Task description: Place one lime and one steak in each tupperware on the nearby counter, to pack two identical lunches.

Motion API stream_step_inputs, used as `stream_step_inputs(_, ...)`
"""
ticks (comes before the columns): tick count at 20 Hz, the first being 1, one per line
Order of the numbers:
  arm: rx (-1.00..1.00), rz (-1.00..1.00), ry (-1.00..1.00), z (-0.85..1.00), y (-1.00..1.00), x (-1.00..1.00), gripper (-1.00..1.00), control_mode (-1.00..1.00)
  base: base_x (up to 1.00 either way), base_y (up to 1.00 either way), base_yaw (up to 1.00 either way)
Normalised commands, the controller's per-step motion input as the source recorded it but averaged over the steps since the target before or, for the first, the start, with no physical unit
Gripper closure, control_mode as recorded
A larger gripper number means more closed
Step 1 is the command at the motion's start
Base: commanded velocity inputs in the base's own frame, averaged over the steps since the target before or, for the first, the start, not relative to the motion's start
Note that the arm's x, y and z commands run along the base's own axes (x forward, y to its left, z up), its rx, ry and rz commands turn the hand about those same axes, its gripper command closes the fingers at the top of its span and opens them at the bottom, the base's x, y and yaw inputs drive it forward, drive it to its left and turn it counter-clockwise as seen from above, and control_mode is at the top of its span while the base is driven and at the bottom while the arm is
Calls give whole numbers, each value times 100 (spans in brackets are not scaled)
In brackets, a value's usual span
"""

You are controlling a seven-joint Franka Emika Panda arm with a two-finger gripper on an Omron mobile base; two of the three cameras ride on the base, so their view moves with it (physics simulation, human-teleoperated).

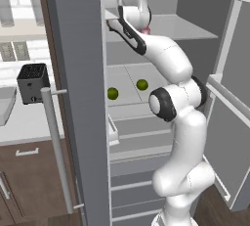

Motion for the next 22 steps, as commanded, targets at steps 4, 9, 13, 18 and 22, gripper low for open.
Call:
stream_step_inputs(4,-5,-2,-20,-53,0,-20,100,-100,0,0,0)
stream_step_inputs(9,-3,-5,-34,-30,0,-31,100,-100,0,0,0)
stream_step_inputs(13,0,-5,-16,3,0,-67,100,-100,0,0,0)
stream_step_inputs(18,1,-7,4,45,-20,-99,100,-100,0,0,0)
stream_step_inputs(22,4,-5,11,41,-36,-100,100,-100,0,0,0)
